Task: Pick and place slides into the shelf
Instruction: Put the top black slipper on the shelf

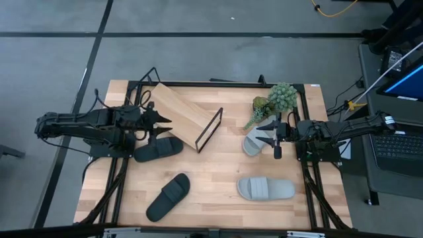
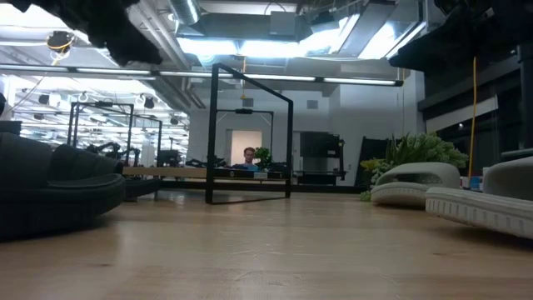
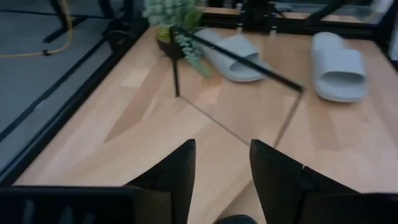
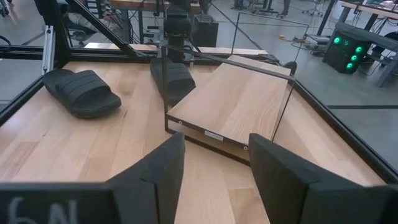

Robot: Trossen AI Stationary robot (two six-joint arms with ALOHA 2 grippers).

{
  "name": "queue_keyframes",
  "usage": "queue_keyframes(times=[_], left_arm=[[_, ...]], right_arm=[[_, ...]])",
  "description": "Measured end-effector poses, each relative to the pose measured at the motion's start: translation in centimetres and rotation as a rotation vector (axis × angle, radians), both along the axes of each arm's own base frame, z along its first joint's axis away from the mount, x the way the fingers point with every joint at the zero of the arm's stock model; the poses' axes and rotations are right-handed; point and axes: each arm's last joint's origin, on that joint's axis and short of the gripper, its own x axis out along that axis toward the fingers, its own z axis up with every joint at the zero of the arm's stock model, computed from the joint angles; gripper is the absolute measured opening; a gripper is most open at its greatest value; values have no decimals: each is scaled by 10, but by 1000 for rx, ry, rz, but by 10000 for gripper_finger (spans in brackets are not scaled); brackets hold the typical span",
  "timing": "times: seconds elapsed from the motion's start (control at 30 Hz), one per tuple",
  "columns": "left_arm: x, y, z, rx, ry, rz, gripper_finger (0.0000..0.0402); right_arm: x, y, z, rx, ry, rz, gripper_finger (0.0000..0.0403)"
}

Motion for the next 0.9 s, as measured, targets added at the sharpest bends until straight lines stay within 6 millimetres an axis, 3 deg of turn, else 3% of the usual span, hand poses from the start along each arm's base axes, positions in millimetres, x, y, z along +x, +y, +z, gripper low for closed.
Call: queue_keyframes(times=[0.33, 0.6, 0.9], left_arm=[[-10, -21, 29, -120, 7, -85, 141], [-11, -43, 26, -319, 45, -128, 140], [-8, -56, 23, -379, 81, -177, 140]], right_arm=[[0, 0, 0, 15, -2, -2, 180], [0, 0, 0, -16, 1, 5, 180], [0, 0, 0, -53, 4, 14, 180]])
